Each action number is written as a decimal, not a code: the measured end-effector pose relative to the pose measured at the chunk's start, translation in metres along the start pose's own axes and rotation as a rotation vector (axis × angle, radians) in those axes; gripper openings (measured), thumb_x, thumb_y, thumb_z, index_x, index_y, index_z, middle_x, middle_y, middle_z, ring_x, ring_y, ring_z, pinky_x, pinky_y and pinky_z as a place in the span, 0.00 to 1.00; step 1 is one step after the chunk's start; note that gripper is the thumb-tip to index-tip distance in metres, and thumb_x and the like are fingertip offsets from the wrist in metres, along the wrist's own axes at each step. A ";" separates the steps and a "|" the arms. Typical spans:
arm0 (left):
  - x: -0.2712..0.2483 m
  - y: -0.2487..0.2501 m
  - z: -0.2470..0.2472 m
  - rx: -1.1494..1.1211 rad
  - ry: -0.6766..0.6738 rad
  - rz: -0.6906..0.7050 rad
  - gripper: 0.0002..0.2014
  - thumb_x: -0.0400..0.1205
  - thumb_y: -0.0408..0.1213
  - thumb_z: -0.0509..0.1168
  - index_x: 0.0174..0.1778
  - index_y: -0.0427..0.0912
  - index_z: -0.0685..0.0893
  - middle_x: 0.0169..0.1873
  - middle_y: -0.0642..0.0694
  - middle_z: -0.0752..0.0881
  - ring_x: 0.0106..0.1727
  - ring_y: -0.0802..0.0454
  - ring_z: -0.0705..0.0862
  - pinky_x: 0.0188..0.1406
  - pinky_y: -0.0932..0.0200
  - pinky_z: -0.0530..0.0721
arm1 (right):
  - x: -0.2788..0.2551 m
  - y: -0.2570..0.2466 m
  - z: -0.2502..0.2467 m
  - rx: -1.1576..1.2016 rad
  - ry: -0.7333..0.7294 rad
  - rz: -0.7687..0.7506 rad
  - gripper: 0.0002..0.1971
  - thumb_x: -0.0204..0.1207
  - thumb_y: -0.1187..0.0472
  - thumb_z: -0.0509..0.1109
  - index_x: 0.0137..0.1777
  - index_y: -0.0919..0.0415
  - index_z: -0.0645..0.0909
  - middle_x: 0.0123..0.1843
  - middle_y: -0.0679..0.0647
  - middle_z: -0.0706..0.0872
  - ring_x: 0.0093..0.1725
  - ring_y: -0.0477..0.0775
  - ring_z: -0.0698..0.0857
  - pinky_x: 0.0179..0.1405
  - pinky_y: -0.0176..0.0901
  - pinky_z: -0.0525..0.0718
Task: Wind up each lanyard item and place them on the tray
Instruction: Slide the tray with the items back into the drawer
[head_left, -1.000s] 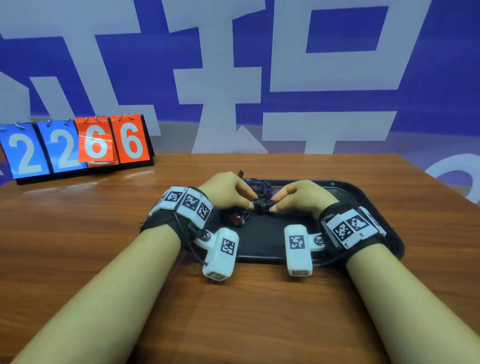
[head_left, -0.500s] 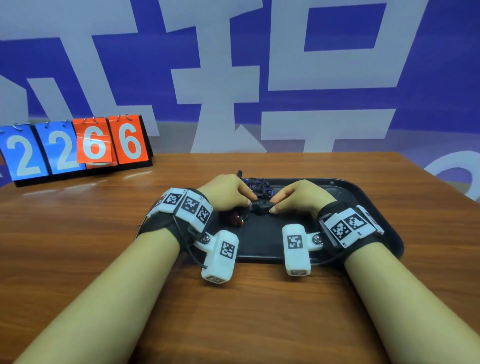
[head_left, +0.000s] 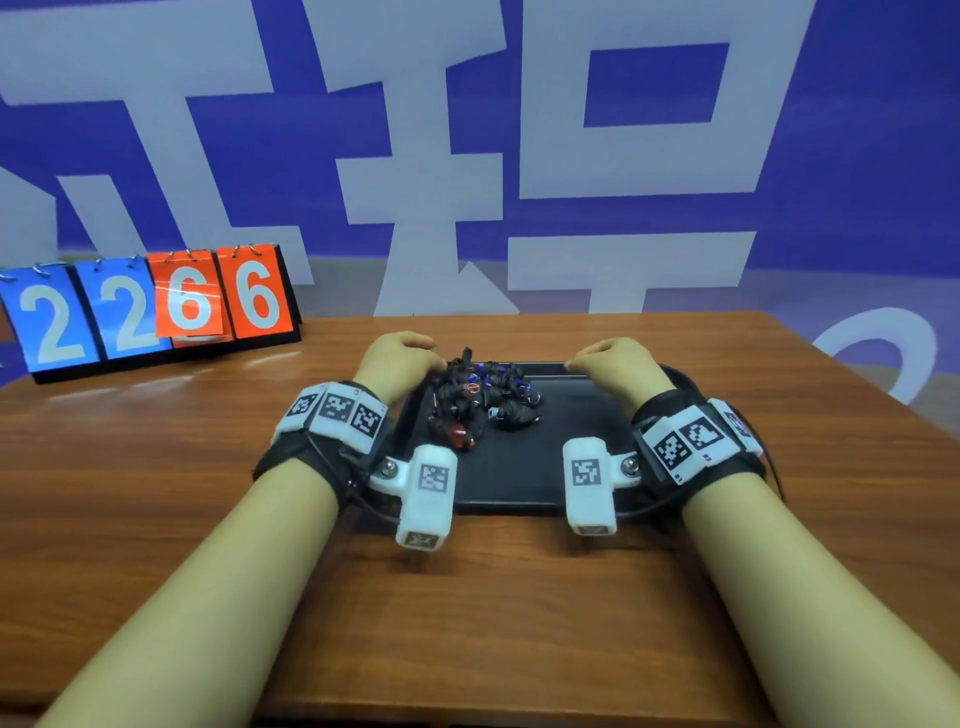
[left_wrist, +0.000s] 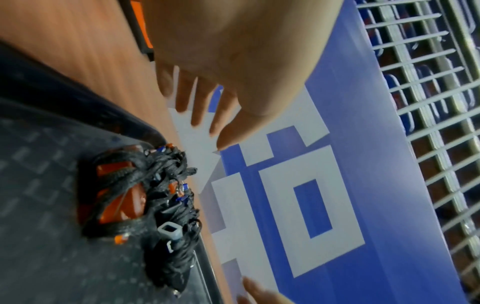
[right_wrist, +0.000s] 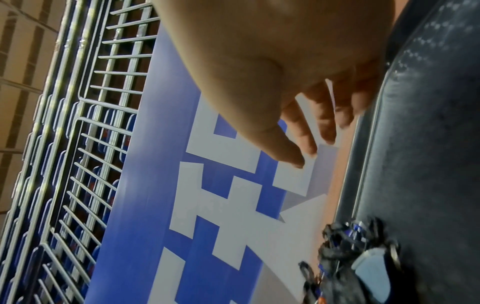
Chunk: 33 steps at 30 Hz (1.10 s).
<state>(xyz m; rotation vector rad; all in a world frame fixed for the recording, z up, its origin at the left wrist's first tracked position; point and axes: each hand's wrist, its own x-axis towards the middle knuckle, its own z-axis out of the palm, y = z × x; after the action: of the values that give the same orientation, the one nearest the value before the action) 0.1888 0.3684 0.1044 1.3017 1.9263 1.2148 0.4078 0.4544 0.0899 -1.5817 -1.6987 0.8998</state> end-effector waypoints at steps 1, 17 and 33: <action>-0.004 0.000 -0.002 0.002 0.008 -0.057 0.11 0.82 0.29 0.69 0.60 0.38 0.85 0.51 0.46 0.84 0.39 0.56 0.79 0.38 0.67 0.74 | 0.003 0.002 -0.004 -0.088 0.052 0.034 0.10 0.78 0.58 0.71 0.55 0.62 0.87 0.53 0.58 0.87 0.57 0.59 0.83 0.63 0.50 0.79; -0.019 -0.015 0.009 -0.215 0.003 -0.393 0.15 0.82 0.36 0.68 0.61 0.31 0.82 0.54 0.35 0.86 0.54 0.38 0.84 0.60 0.48 0.81 | 0.031 0.042 -0.012 -0.452 -0.041 0.493 0.37 0.69 0.47 0.68 0.77 0.62 0.72 0.76 0.62 0.73 0.76 0.69 0.71 0.66 0.50 0.75; -0.036 -0.017 -0.004 -0.281 0.118 -0.337 0.26 0.56 0.38 0.70 0.50 0.34 0.84 0.52 0.36 0.87 0.53 0.37 0.88 0.57 0.42 0.87 | 0.004 0.018 -0.017 -0.552 -0.078 0.396 0.12 0.82 0.55 0.62 0.42 0.64 0.77 0.37 0.58 0.78 0.45 0.58 0.81 0.56 0.46 0.78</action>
<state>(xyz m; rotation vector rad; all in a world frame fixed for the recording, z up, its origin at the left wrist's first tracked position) 0.1927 0.3313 0.0894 0.7433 1.8767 1.3482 0.4317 0.4599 0.0846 -2.3360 -1.8205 0.7098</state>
